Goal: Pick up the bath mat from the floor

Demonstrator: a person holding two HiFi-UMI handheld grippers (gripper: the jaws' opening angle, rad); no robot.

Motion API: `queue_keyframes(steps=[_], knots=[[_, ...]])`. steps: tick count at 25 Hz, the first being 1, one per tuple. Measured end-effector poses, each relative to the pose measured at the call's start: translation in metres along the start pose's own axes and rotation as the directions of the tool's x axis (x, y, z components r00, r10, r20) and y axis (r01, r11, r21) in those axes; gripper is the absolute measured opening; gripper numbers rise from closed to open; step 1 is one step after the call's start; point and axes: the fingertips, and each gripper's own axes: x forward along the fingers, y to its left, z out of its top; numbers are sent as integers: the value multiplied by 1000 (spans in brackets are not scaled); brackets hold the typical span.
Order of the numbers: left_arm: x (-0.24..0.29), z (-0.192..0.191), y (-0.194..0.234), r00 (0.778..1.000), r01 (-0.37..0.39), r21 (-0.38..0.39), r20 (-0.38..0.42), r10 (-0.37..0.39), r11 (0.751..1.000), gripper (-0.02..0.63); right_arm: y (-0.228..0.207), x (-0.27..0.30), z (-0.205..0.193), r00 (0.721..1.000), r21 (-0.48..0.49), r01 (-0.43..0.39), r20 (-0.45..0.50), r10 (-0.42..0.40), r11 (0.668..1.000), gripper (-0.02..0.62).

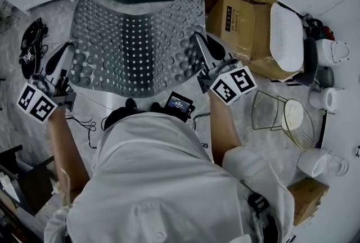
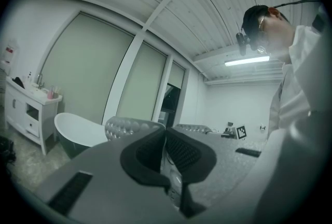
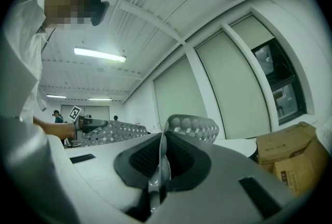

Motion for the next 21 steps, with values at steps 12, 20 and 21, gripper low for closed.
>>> queue_keyframes(steps=[12, 20, 21], knots=[[2, -4, 1, 999, 5, -44, 32, -4, 999, 12, -4, -9, -4, 1000, 21, 1, 6, -1, 1000, 35], [10, -7, -1, 999, 24, -46, 23, -23, 999, 12, -8, -12, -7, 1000, 37, 7, 10, -8, 999, 35], [9, -6, 0, 999, 25, -48, 24, -24, 999, 12, -7, -11, -7, 1000, 36, 8, 10, -8, 999, 35]])
